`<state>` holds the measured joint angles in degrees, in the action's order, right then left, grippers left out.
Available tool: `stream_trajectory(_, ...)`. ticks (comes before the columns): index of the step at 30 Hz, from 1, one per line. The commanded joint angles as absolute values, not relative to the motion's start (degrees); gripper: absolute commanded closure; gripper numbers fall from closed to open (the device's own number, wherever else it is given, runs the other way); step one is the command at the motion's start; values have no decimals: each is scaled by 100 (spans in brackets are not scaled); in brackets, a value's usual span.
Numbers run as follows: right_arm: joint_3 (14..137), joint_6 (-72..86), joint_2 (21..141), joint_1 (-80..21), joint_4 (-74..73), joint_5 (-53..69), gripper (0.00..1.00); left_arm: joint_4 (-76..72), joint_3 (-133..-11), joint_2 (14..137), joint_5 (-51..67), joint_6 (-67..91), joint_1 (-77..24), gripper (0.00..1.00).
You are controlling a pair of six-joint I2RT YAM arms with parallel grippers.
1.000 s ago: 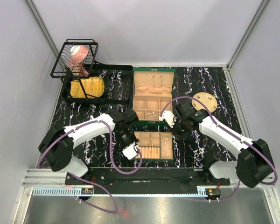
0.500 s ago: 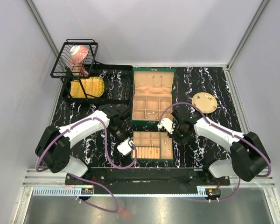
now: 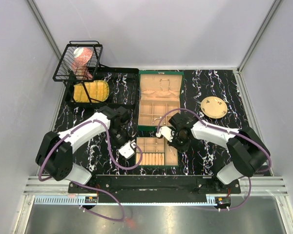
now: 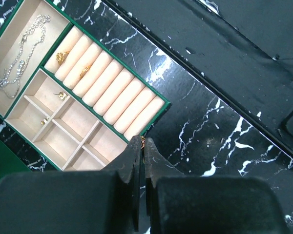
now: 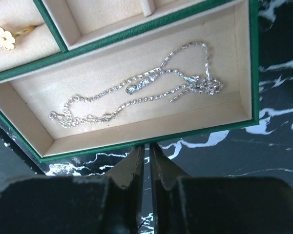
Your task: Organize the mixed jewelry
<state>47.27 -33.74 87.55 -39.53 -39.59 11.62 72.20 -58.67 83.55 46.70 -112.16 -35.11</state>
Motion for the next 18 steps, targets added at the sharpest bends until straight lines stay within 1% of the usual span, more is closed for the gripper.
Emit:
stream_trajectory(1, 5203, -3278, 8921, -4139, -3648, 1257, 86, 7655, -6143, 8244, 4536, -13148, -3393, 100)
stream_trajectory(6, 5616, -3234, 9263, -4315, -3630, 1257, 87, 8050, -6266, 8358, 4158, -13938, -3393, 100)
stream_trajectory(14, 6117, -3076, 9729, -4561, -3639, 1257, 88, 8788, -6513, 8718, 4140, -15150, -3393, 100)
stream_trajectory(18, 6240, -3041, 9800, -4641, -3691, 1222, 88, 8816, -6416, 8859, 4122, -15442, -3401, 100)
